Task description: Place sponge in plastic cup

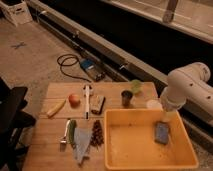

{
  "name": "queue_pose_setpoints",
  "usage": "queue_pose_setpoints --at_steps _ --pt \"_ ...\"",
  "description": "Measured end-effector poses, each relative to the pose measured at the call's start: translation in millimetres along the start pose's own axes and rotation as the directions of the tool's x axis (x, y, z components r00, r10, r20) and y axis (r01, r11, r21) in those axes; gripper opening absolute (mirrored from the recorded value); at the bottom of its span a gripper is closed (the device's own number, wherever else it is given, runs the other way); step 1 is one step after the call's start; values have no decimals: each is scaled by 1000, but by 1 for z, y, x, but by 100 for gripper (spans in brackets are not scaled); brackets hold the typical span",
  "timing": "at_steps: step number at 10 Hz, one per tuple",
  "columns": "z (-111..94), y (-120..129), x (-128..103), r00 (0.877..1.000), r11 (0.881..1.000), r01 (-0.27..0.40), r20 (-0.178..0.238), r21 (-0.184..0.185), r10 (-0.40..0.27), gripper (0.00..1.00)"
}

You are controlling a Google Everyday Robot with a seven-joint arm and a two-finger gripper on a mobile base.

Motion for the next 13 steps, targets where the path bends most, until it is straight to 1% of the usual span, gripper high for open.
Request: queue_pose_setpoints --at_steps 1,2,3,5,6,8,9,10,13 --pt "-6 4 -8 1000 1000 27 2 2 -27 65" --pt "-8 7 -14 999 999 46 2 -3 -46 65" --pt "-6 13 -17 998 998 66 2 -19 -66 65" --pt "8 27 -12 997 995 81 -1 -54 -81 65" --pt "15 32 -10 997 994 78 2 -71 -78 65" --pt "30 47 7 999 993 37 2 -111 -37 65" --pt "36 52 11 1000 992 23 1 -126 -23 65" --pt "45 58 18 1000 990 0 -17 -140 -2 65" --pt "46 57 19 1000 990 -1 -20 -138 -1 65"
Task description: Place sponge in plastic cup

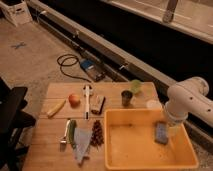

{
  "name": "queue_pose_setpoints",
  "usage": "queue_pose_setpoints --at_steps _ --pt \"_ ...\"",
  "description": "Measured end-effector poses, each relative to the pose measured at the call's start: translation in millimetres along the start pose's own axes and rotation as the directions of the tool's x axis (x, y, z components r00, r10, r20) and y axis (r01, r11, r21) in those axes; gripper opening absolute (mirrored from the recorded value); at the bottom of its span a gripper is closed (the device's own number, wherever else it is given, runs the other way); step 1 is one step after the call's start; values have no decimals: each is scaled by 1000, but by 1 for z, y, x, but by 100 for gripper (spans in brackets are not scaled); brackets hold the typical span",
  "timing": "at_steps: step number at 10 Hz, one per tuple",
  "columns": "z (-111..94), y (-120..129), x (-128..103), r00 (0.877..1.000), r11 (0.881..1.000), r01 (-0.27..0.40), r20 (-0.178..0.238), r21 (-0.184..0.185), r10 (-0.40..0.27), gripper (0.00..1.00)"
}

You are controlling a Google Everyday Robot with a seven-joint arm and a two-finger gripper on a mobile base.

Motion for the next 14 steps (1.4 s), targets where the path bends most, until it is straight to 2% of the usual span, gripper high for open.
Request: queue_pose_setpoints --at_steps 2,3,5,8,14 --pt "0 -2 0 1000 1000 0 7 0 0 65" --pt "4 -3 2 1000 1000 -8 26 -7 8 65" --pt "26 -5 7 998 998 -37 44 -41 39 65" --pt "50 -7 22 993 992 -103 48 -76 107 65" --pt "76 -24 27 986 986 -160 31 -52 161 65"
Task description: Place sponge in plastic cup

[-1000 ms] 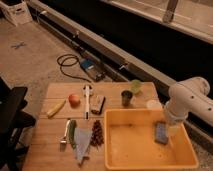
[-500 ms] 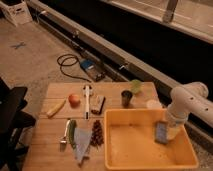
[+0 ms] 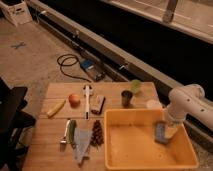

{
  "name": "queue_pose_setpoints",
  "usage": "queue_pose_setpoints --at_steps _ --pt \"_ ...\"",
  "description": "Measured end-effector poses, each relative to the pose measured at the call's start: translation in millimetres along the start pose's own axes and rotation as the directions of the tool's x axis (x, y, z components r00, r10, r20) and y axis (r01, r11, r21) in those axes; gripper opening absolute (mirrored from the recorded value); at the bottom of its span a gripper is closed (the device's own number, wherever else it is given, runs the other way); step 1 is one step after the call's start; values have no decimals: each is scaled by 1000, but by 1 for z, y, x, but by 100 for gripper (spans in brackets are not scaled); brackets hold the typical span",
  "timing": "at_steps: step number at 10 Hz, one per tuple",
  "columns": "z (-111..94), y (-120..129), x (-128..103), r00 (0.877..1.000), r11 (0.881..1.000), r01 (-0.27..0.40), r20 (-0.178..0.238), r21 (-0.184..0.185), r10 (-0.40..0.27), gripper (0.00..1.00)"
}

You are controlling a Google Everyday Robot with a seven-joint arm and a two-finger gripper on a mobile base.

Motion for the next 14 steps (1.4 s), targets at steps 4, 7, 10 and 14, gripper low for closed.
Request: queue_pose_setpoints --at_steps 4,7,10,14 --pt "0 1 1 1000 1000 -2 -1 -1 2 65" --pt "11 -1 1 1000 1000 -18 9 -19 18 65" --pt "27 2 6 999 998 -45 15 -36 45 65" --pt "29 -2 12 997 997 -72 13 -22 72 65"
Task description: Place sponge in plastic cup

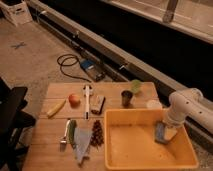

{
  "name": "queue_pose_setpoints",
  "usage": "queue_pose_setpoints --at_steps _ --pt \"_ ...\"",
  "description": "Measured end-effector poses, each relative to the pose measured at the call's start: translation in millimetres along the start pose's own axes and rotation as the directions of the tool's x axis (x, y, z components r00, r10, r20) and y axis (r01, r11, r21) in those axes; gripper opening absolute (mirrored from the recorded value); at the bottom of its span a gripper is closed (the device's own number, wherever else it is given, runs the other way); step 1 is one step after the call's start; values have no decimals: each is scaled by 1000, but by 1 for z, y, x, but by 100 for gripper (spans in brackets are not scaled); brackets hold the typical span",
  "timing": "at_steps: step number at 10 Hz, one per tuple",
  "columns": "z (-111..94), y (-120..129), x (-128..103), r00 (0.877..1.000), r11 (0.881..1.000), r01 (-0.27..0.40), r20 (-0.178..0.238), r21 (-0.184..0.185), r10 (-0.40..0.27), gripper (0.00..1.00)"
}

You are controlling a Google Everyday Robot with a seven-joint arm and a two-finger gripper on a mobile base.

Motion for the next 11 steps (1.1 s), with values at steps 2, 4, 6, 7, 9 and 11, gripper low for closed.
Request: queue_pose_setpoints --at_steps 2,4,6,7,9,11 --pt "1 -3 4 1000 1000 -16 -2 4 16 65" --pt "6 -8 6 1000 1000 -30 -4 4 30 65" --pt "12 -12 7 999 999 -42 3 -2 42 65" --pt "16 -13 6 999 999 -44 8 -7 44 65" --pt "28 -14 3 999 998 -41 12 -38 41 65" --pt "39 -14 1 999 997 -37 13 -61 38 65"
